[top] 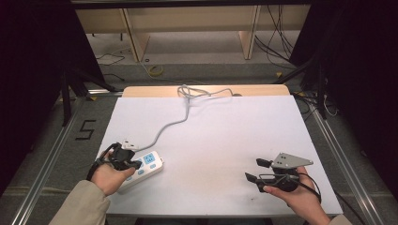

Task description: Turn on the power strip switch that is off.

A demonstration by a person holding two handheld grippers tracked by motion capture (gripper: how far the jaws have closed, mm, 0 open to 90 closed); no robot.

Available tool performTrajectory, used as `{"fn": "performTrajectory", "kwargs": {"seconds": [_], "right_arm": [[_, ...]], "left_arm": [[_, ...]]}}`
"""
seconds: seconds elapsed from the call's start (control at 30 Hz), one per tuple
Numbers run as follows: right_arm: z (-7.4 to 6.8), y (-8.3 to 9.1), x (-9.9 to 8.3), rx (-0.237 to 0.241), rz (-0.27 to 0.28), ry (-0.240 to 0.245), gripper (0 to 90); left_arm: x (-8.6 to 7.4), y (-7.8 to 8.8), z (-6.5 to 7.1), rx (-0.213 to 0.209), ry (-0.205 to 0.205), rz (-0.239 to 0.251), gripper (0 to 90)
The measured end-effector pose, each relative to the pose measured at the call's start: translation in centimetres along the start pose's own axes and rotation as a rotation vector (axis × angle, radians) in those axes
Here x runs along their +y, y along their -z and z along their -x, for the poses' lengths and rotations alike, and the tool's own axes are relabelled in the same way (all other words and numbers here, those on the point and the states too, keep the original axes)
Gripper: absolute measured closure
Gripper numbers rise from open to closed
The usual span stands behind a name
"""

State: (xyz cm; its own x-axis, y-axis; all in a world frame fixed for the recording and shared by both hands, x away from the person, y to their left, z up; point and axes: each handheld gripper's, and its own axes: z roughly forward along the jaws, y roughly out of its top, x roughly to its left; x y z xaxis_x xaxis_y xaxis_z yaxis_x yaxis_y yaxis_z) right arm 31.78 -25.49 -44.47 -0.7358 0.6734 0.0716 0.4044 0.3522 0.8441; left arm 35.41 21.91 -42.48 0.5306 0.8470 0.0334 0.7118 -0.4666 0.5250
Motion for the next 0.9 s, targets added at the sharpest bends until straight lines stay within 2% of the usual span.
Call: {"fn": "performTrajectory", "kwargs": {"seconds": [0.43, 0.9], "right_arm": [[0.02, -0.02, -0.02, 0.0, -0.005, 0.001, 31.4], [0.01, -0.06, -0.04, 0.0, -0.004, -0.001, 31.4]], "left_arm": [[0.0, -0.31, 0.05, -0.004, -0.011, -0.027, 89.8], [0.13, -0.94, 0.35, -0.015, -0.042, -0.056, 89.8]]}}
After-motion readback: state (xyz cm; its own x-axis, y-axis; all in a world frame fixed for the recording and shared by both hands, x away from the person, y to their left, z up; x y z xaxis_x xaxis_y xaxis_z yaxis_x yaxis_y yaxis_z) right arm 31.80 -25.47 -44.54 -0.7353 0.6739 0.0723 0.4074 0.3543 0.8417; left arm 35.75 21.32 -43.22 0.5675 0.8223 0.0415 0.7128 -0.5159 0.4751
